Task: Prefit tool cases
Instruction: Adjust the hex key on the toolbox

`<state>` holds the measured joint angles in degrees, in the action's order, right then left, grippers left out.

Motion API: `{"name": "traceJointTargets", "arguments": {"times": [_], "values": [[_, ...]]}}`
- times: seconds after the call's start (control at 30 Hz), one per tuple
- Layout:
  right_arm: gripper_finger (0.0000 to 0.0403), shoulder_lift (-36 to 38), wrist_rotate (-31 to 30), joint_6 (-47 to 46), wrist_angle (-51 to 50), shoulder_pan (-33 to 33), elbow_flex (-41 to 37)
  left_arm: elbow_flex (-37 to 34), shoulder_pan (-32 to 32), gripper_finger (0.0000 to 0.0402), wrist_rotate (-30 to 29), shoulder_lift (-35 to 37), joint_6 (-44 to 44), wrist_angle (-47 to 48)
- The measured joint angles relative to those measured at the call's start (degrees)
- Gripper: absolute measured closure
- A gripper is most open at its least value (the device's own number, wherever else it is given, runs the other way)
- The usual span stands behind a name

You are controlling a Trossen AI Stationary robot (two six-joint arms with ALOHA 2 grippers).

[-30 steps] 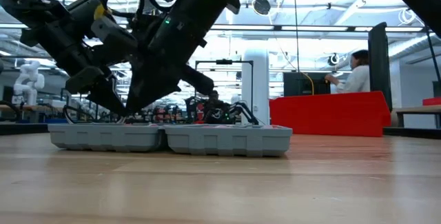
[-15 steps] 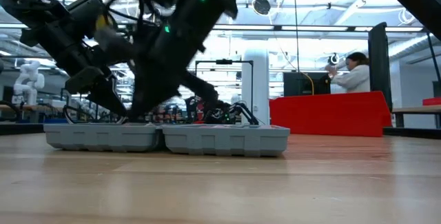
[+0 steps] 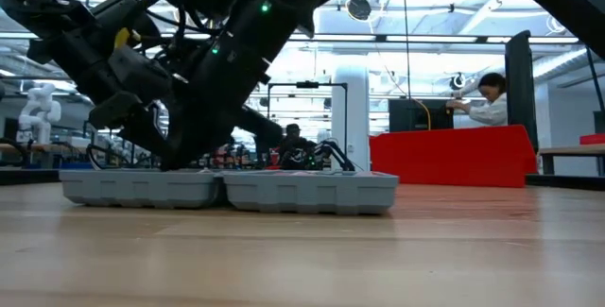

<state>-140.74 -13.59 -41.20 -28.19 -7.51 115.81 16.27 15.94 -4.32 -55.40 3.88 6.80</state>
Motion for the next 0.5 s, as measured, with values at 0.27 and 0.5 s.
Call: {"name": "traceJointTargets", "arguments": {"times": [0.27, 0.5], "values": [[0.0403, 3.31, 1.23, 0.11, -0.41, -0.53, -0.13, 0.0, -0.02, 0.0402, 0.0, 0.0, -0.03, 0.01], [0.0403, 4.66, 3.01, -2.28, -7.5, -1.03, -0.1, -0.64, -0.07, 0.0402, 7.63, -0.12, -2.56, 3.97]]}}
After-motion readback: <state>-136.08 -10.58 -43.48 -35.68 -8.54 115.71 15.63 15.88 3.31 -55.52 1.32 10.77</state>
